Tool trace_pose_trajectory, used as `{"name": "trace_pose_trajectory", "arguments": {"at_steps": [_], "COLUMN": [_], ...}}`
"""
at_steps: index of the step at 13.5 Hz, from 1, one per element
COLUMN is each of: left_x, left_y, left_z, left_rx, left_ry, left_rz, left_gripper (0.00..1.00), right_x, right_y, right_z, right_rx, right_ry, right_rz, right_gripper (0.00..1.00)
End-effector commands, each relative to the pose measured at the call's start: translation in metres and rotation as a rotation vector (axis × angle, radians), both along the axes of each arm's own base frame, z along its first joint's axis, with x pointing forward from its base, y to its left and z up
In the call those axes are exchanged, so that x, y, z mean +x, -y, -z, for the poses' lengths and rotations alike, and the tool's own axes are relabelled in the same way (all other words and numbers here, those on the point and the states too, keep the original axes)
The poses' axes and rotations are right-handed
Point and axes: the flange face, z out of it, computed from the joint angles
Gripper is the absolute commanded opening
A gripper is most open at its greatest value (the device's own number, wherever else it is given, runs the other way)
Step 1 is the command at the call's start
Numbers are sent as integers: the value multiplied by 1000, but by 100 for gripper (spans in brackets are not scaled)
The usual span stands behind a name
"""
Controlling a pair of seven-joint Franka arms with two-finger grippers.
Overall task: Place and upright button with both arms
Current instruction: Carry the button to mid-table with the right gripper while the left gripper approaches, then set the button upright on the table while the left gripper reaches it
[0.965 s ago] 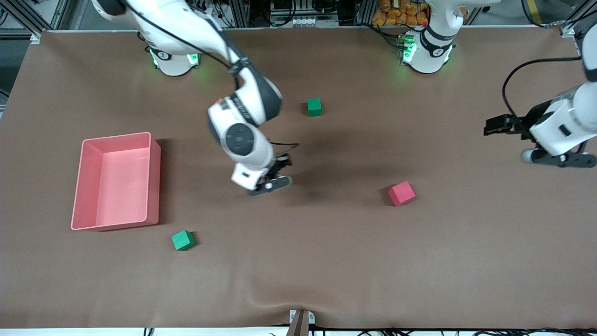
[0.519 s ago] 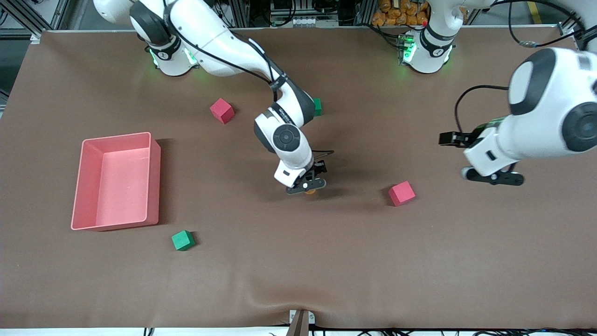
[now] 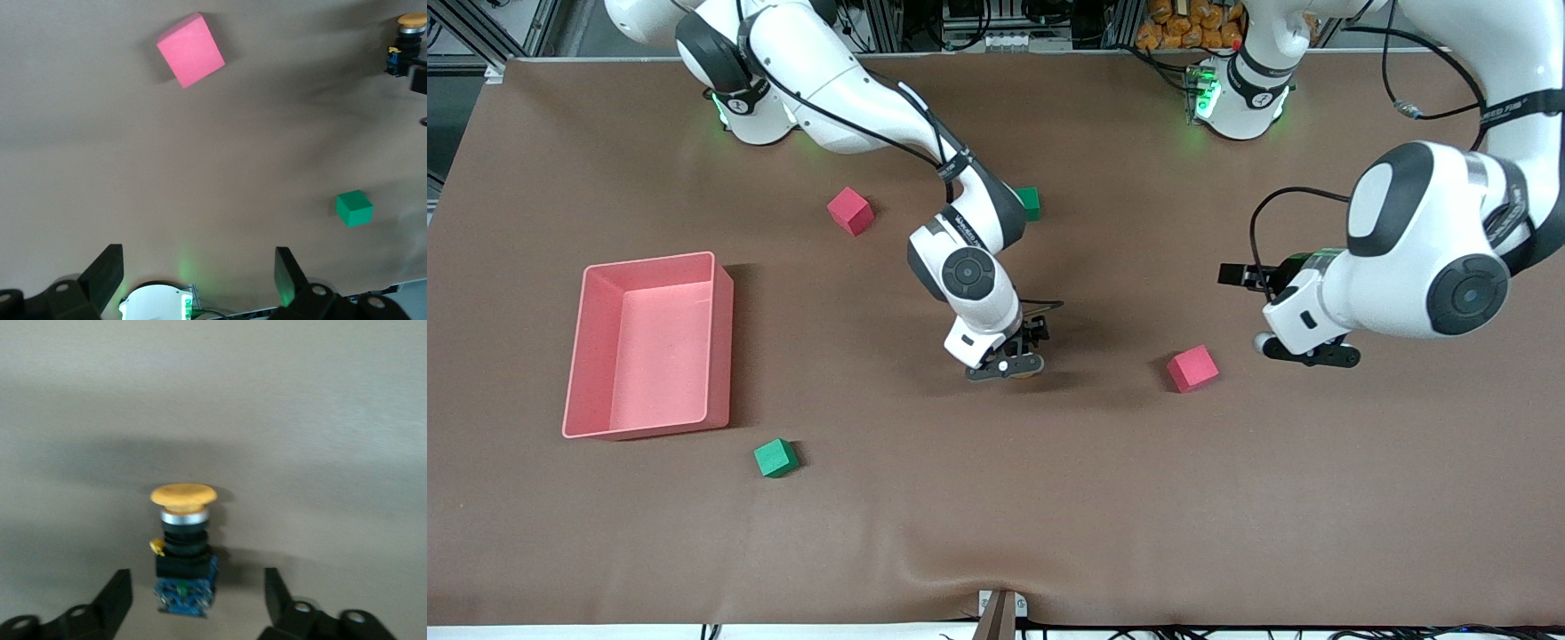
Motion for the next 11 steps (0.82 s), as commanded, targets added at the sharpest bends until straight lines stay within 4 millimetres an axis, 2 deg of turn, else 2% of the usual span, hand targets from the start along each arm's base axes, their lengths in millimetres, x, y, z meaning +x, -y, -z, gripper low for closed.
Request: {"name": "trace_pose_trajectory", "arguments": {"at_steps": [1, 2, 3, 4, 5, 6, 8, 9, 11], "left_x": [5, 9, 12, 17, 21, 21, 19, 18, 13], "left_y": [35, 51, 66, 81, 99, 124, 177, 193, 224], "left_z": [13, 19, 26, 32, 40, 49, 67, 79, 105], "left_rx": [19, 27, 25, 16, 16, 27, 34, 37, 32], "left_ry": [24, 39, 42, 53, 64, 79, 141, 160, 186], "left_rz": [-46, -72, -102, -121, -141, -161, -205, -244, -258], "left_gripper": [100, 100, 100, 100, 100, 100, 100, 100, 97], "right_x": [11, 14, 19, 32, 43, 53, 65, 67, 61], "right_y": [35, 54, 84, 125, 165, 202, 264, 286, 326], "right_z": [-87, -107, -125, -137, -141, -150, -183, -202, -256], "right_rx": [-16, -23, -22, -14, -10, -2, 11, 9, -59], "right_ry": [-73, -87, -75, -63, -61, -49, -27, -16, 26], "right_rz": [27, 30, 17, -26, -69, -108, -128, -132, -134], "right_gripper": [100, 100, 100, 100, 100, 100, 100, 100, 100]}}
